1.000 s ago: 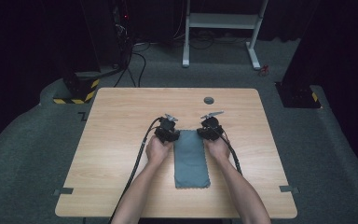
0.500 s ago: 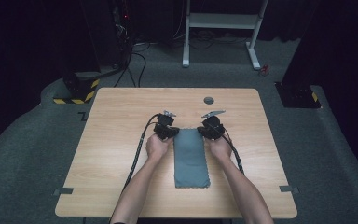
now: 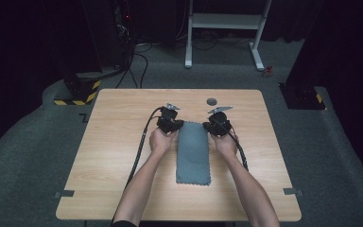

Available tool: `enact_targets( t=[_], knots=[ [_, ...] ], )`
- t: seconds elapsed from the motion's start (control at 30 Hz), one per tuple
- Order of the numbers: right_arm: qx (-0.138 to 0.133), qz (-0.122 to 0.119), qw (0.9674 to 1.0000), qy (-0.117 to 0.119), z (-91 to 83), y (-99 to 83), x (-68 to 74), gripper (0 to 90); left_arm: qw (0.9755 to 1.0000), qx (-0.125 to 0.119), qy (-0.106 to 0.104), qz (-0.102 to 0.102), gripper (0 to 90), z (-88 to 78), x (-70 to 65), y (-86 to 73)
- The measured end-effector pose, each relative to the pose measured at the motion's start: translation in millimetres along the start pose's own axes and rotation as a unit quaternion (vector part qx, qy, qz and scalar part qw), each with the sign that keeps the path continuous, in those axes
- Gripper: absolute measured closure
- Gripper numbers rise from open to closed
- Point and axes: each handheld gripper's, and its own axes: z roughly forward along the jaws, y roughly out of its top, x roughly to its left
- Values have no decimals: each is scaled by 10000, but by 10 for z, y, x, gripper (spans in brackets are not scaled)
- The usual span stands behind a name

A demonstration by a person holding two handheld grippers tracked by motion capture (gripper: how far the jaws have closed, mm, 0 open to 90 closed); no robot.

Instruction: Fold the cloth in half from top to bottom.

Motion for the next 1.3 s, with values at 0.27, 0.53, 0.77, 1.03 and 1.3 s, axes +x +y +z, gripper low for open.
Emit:
enact_targets(
  t=[0.27, 0.53, 0.77, 1.03, 1.3],
  knots=[
    [58, -148, 9999, 9, -23, -59, 22, 897, 9993, 133, -72, 339, 885, -21, -86, -51],
    [47, -107, 9996, 266, -41, -172, 8, 896, 9988, 146, -235, 397, 885, -71, -106, -160],
    [14, -171, 9989, 442, -80, -290, 33, 895, 9978, 195, -294, 568, 884, -116, -168, -304],
    [-27, -305, 9976, 618, -132, -398, 109, 895, 9981, 134, -452, 398, 883, -164, -168, -492],
    [30, -361, 9969, 696, -137, -536, 157, 895, 9979, 143, -467, 424, 885, -195, -221, -595]
  ],
)
